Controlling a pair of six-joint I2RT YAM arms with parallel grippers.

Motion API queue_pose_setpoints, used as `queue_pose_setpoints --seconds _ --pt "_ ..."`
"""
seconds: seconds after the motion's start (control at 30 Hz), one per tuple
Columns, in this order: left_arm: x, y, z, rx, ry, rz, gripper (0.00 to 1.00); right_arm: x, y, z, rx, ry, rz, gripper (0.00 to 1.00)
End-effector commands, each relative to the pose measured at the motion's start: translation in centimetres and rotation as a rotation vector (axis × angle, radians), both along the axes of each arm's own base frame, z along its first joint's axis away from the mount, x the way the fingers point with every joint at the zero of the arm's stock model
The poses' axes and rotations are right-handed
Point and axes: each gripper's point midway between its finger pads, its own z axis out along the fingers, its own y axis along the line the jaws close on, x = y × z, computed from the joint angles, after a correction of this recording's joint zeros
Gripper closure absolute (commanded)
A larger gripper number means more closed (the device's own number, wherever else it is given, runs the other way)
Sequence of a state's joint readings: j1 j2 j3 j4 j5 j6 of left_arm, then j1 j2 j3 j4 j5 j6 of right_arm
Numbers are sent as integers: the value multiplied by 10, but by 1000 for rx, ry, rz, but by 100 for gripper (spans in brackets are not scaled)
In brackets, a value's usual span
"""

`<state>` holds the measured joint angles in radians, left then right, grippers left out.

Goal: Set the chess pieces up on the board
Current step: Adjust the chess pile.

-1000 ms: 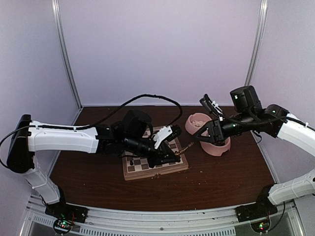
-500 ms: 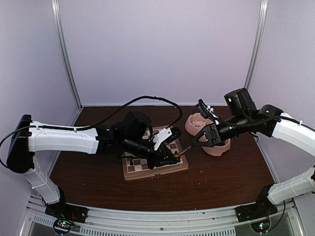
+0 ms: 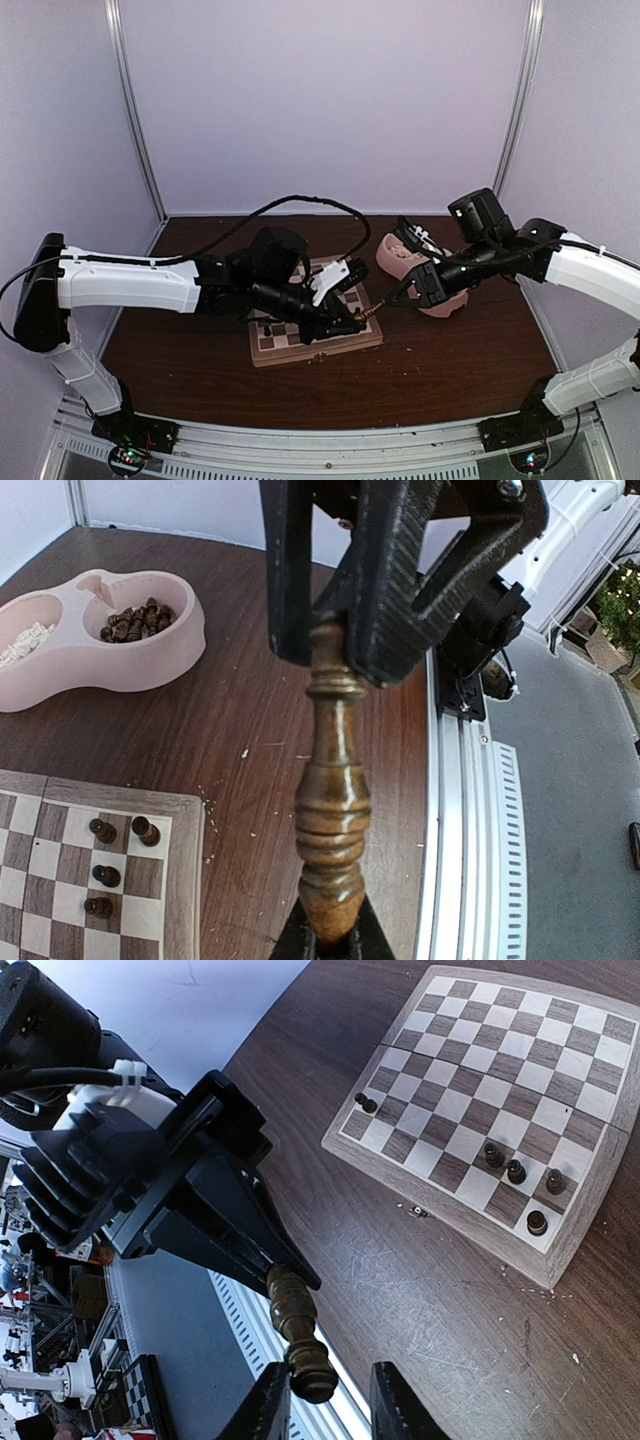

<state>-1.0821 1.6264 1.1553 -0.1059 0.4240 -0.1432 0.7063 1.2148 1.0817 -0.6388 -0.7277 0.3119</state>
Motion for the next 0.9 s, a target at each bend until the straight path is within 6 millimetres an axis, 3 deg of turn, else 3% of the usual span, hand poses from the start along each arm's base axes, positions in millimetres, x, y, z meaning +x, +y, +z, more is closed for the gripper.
queue_pose_setpoints --seconds 0.0,0.2,0.43,0.53,0.73,0.87 --pt "0 -7 28 -79 -51 -23 100 1 1 -1 11 -16 16 70" --pt "1 -8 28 -76 -49 -23 99 4 4 8 57 -52 1 76" --pt "3 -7 27 -70 -56 -12 98 2 5 8 67 -42 15 91" --pt "13 -2 23 -48 -77 53 98 6 1 10 56 -70 -11 97" --pt "47 26 13 28 -155 291 100 27 -20 9 -48 -178 -147 100" --pt "68 58 7 91 -167 468 100 38 -36 1 -162 -238 -196 100"
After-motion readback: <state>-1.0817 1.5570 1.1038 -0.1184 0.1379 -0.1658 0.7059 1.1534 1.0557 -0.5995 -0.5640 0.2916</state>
